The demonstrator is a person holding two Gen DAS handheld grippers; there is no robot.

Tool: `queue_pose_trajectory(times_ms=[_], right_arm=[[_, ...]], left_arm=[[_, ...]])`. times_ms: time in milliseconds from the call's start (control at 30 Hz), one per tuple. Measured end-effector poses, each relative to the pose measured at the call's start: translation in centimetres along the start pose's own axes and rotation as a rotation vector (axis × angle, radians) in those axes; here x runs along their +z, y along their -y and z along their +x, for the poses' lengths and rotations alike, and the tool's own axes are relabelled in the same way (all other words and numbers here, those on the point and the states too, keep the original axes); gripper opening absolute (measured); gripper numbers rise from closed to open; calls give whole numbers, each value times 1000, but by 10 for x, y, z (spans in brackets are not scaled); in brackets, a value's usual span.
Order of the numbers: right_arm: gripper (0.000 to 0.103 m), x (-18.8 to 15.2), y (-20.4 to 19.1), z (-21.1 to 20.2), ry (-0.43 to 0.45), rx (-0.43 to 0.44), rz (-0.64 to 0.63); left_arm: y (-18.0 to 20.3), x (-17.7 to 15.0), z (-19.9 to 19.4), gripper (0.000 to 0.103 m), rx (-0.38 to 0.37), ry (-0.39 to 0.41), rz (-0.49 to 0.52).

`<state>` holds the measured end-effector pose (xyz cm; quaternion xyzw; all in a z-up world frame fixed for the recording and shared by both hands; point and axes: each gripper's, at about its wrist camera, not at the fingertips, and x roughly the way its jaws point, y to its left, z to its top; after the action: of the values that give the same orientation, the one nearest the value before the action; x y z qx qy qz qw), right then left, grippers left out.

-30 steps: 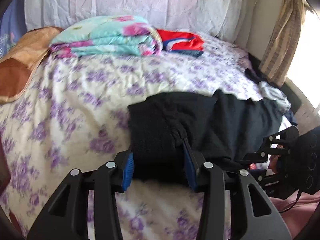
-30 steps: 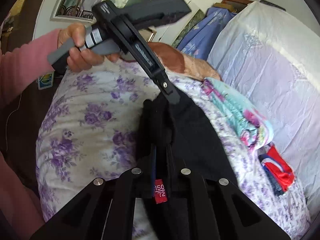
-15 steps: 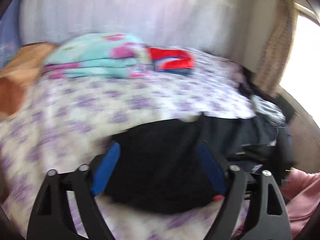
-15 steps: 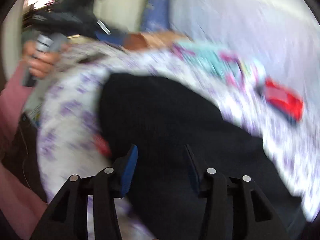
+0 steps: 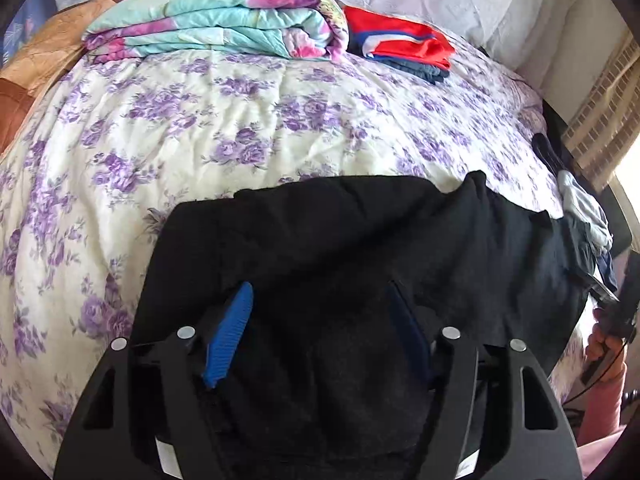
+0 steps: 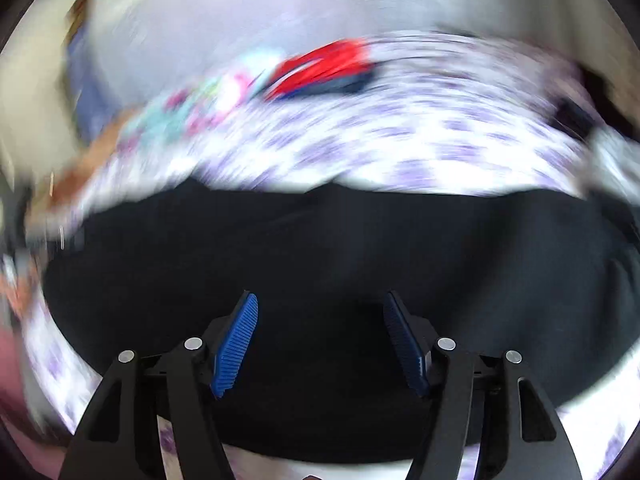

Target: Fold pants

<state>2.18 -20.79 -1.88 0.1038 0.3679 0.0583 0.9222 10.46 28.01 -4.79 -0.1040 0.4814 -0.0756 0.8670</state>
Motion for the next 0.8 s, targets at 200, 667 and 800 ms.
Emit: queue_pose_trajectory(times_ms=[200,667,800], right_arm=[[65,28,121,-45,162,-236,217],[14,90,172,36,-72,-532,-291],[13,89,169,31,3,-612,-308]], left_arm=[[27,3,-20,73,112,87,42],[56,-1,-24,79,170,101,0],[59,0,-17,86,180,117,-5]])
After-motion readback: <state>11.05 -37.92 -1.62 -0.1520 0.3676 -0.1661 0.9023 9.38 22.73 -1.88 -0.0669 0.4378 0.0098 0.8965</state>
